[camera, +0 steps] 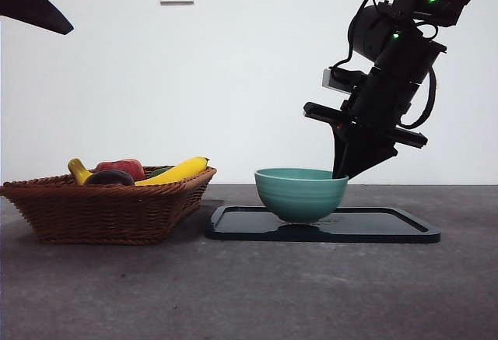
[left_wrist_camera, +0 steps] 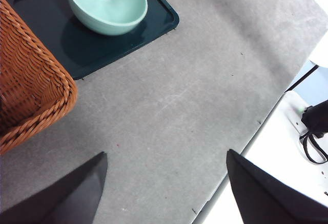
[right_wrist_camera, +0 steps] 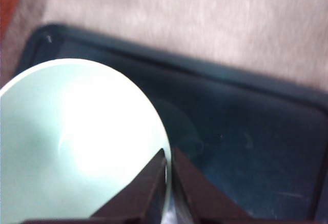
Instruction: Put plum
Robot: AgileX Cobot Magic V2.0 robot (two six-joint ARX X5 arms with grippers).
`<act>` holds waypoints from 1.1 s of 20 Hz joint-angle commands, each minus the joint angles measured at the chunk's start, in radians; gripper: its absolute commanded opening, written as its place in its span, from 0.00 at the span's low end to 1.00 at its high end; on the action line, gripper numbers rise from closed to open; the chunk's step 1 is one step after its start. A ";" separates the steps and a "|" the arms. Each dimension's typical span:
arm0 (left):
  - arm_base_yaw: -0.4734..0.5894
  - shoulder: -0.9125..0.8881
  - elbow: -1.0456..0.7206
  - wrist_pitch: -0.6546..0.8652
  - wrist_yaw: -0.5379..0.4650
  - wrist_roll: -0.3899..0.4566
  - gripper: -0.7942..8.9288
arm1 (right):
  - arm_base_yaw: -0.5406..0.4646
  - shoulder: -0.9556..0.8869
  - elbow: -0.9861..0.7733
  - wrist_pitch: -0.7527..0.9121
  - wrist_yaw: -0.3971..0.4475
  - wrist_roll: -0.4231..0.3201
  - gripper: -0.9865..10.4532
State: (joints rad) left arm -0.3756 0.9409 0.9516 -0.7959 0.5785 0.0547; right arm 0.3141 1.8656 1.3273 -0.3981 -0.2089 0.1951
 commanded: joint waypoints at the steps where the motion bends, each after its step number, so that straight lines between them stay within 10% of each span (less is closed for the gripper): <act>1: -0.005 0.004 0.024 0.007 0.006 0.012 0.47 | 0.006 0.010 0.023 0.023 0.000 0.029 0.09; 22: -0.005 0.004 0.024 0.005 0.006 0.016 0.47 | 0.141 -0.658 -0.170 -0.354 0.038 -0.045 0.09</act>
State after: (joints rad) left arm -0.3756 0.9409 0.9516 -0.7959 0.5785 0.0616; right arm 0.4507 1.1919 1.1496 -0.7593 -0.1776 0.1577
